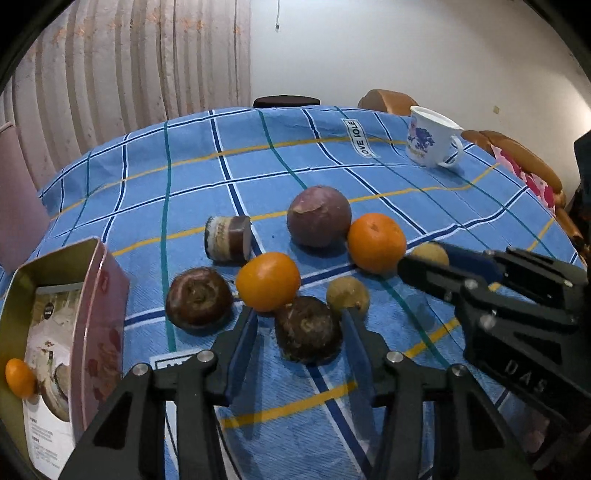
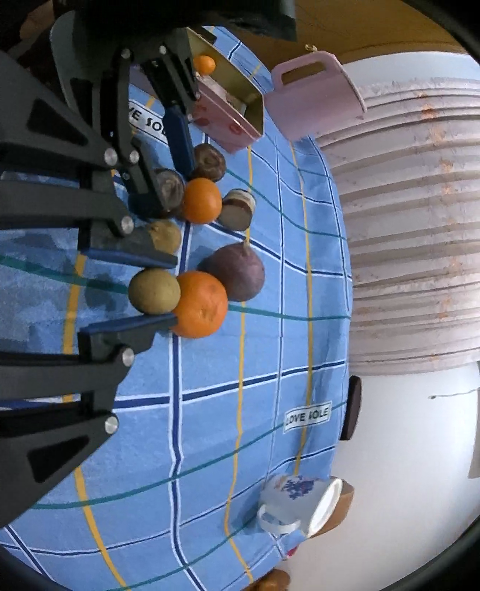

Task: Organize fruits
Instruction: 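Grasp the dark brown round fruit with the left gripper while the right gripper grasps a kiwi, then carry the dark brown fruit with the left gripper while the right gripper carries the kiwi to the tin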

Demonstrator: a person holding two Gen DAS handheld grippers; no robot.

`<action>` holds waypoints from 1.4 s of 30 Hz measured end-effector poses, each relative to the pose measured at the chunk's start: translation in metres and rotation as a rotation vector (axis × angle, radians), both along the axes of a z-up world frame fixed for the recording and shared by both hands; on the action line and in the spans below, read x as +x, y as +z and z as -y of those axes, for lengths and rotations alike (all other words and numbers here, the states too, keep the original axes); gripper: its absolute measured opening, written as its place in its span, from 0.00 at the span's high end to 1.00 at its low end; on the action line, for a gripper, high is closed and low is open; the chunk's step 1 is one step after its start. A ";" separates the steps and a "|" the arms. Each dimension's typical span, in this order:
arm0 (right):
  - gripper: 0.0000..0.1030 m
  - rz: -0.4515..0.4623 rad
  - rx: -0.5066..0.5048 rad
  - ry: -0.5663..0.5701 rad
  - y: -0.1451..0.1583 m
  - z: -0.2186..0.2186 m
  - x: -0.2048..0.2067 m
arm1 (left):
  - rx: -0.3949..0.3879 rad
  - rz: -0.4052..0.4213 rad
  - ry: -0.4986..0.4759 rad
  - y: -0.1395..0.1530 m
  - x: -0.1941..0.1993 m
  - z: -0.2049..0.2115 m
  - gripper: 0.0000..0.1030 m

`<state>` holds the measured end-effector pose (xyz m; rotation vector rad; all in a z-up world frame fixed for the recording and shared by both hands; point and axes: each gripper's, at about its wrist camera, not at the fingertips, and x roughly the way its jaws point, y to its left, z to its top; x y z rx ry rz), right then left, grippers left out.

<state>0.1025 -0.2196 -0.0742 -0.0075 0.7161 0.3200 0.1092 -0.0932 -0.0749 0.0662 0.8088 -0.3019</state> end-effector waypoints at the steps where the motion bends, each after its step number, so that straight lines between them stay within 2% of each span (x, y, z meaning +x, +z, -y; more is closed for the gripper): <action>1: 0.73 0.000 0.001 -0.001 0.000 0.001 0.000 | -0.001 -0.005 -0.007 0.000 0.000 0.002 0.57; 6: 0.73 0.008 -0.026 0.010 0.000 -0.005 -0.001 | -0.003 -0.015 -0.012 -0.002 0.002 0.002 0.60; 12: 0.73 0.016 -0.014 0.020 0.001 -0.005 -0.003 | -0.052 0.000 -0.002 0.000 -0.001 -0.006 0.61; 21: 0.73 0.085 0.040 0.057 0.010 0.001 -0.013 | -0.074 0.109 0.058 0.011 -0.015 -0.018 0.61; 28: 0.73 0.137 0.043 0.085 0.015 -0.003 -0.022 | -0.079 0.186 0.082 0.019 -0.026 -0.022 0.61; 42: 0.73 0.206 0.057 0.117 0.021 -0.003 -0.035 | -0.073 0.262 0.102 0.025 -0.038 -0.023 0.61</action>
